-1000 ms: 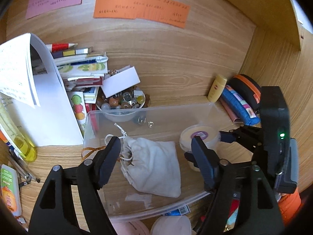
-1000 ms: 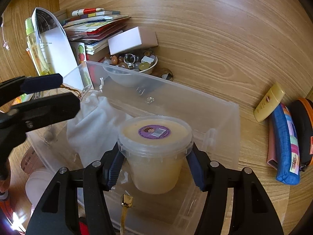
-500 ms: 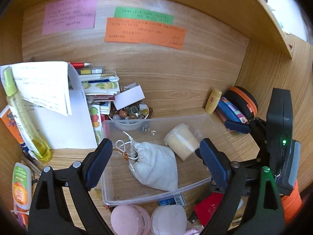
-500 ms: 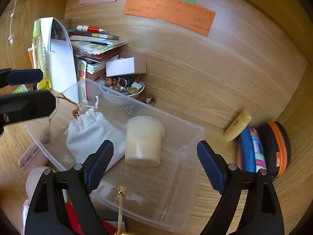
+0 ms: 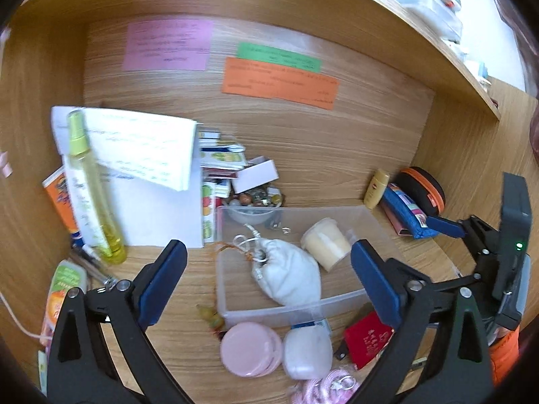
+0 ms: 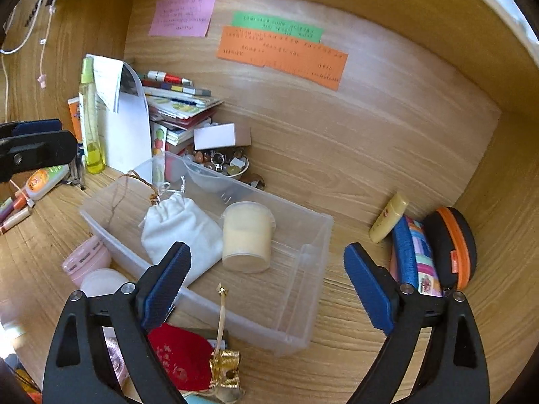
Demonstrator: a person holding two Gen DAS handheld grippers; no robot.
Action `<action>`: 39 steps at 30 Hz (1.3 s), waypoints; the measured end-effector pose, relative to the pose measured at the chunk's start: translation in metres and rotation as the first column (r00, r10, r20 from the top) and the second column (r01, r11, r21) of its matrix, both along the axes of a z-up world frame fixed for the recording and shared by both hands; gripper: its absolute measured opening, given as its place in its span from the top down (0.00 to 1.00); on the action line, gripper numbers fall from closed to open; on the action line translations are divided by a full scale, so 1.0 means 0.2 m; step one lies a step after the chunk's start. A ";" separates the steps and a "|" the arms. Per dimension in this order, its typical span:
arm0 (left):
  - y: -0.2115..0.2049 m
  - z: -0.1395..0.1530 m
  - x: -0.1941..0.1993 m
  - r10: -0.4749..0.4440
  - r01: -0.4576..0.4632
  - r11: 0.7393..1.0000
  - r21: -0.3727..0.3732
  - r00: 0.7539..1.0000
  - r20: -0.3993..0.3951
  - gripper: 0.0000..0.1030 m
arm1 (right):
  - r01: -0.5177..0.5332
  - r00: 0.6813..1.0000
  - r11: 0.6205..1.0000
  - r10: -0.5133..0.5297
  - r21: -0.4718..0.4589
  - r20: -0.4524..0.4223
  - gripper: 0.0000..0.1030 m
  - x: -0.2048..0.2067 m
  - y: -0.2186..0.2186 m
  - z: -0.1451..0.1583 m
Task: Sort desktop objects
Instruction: 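Open both grippers to release the pouch and tub, then withdraw, then grasp the pink round jar with the left gripper while the right grasps the red velvet pouch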
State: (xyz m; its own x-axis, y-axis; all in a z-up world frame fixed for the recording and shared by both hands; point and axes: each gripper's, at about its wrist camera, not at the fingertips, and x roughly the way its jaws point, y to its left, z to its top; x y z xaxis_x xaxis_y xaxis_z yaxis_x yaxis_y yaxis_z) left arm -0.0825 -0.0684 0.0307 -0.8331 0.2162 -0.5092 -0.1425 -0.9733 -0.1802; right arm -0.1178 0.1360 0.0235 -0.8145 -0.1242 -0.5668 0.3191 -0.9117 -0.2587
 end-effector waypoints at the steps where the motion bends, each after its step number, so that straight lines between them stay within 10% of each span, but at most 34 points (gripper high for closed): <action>1: -0.02 0.00 0.01 0.011 -0.011 1.000 0.000 1.000 0.000 0.04 | 0.001 1.000 1.000 -0.001 0.000 -0.005 0.12 0.02 0.00 0.00; 17: -0.29 -0.31 0.02 0.122 -0.107 0.990 -0.089 0.974 0.191 0.04 | 0.047 0.998 0.996 -0.044 -0.072 0.036 0.11 0.21 0.17 -0.07; 39: -0.03 -0.59 -0.02 -0.064 0.075 0.997 -0.017 0.932 0.357 0.04 | -0.036 0.957 0.989 0.075 -0.142 0.280 0.11 0.20 0.11 -0.38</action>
State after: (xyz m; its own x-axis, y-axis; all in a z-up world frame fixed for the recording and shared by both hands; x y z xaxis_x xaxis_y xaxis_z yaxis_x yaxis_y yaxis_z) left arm -0.0861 -0.0742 -0.0872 -0.5797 0.2470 -0.7765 -0.1415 -0.9690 -0.2026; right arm -0.0788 0.1589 -0.0525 -0.6120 -0.2548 -0.7487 0.4124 -0.9106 -0.0272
